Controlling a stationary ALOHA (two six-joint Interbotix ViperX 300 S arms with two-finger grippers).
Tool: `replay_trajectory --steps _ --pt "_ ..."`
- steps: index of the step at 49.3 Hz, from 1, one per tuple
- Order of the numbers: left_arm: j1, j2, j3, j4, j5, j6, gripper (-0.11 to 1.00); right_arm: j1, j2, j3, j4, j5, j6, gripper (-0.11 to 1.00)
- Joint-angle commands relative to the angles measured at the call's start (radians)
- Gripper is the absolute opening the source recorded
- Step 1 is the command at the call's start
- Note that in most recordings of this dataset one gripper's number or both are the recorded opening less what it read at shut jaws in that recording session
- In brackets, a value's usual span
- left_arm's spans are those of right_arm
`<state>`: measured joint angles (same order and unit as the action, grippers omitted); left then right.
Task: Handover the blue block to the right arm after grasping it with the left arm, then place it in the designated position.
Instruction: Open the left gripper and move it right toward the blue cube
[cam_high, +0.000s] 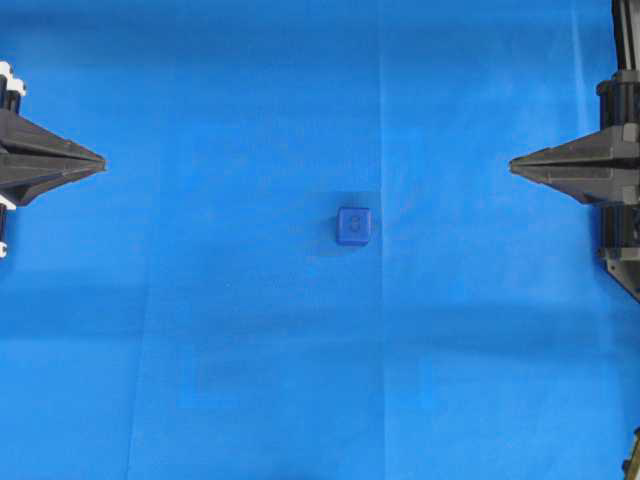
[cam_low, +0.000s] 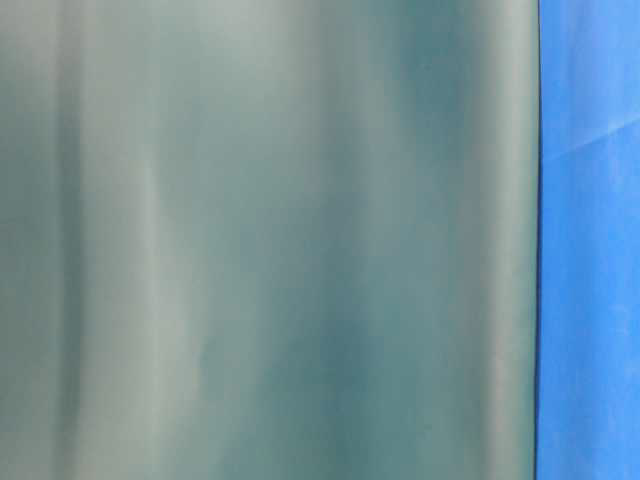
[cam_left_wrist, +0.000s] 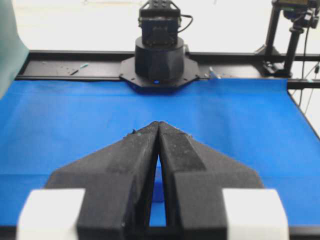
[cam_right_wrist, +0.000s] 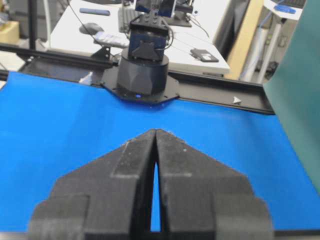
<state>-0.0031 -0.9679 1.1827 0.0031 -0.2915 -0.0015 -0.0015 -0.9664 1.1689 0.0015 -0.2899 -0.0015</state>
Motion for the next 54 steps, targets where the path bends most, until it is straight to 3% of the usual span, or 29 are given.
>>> replay_trajectory --steps 1,8,37,43,50,54 --pt "0.002 0.003 -0.015 -0.002 0.017 -0.015 0.0 0.002 0.015 -0.017 0.0 -0.003 0.0 0.01" --pt "0.0 -0.008 -0.015 0.0 0.031 -0.014 0.0 0.002 0.029 -0.035 0.0 0.061 -0.002 -0.02" --pt "0.0 -0.017 -0.014 0.0 0.025 -0.018 0.03 0.002 0.026 -0.037 0.003 0.069 0.011 -0.01" --pt "0.0 -0.017 -0.014 0.0 0.02 -0.018 0.31 0.002 0.025 -0.038 0.015 0.066 0.011 0.19" --pt "0.002 -0.015 -0.012 0.0 0.021 -0.012 0.75 0.002 0.021 -0.041 0.017 0.069 0.011 0.6" --pt "0.002 -0.015 -0.012 0.0 0.023 -0.009 0.9 0.002 0.023 -0.041 0.017 0.067 0.011 0.83"
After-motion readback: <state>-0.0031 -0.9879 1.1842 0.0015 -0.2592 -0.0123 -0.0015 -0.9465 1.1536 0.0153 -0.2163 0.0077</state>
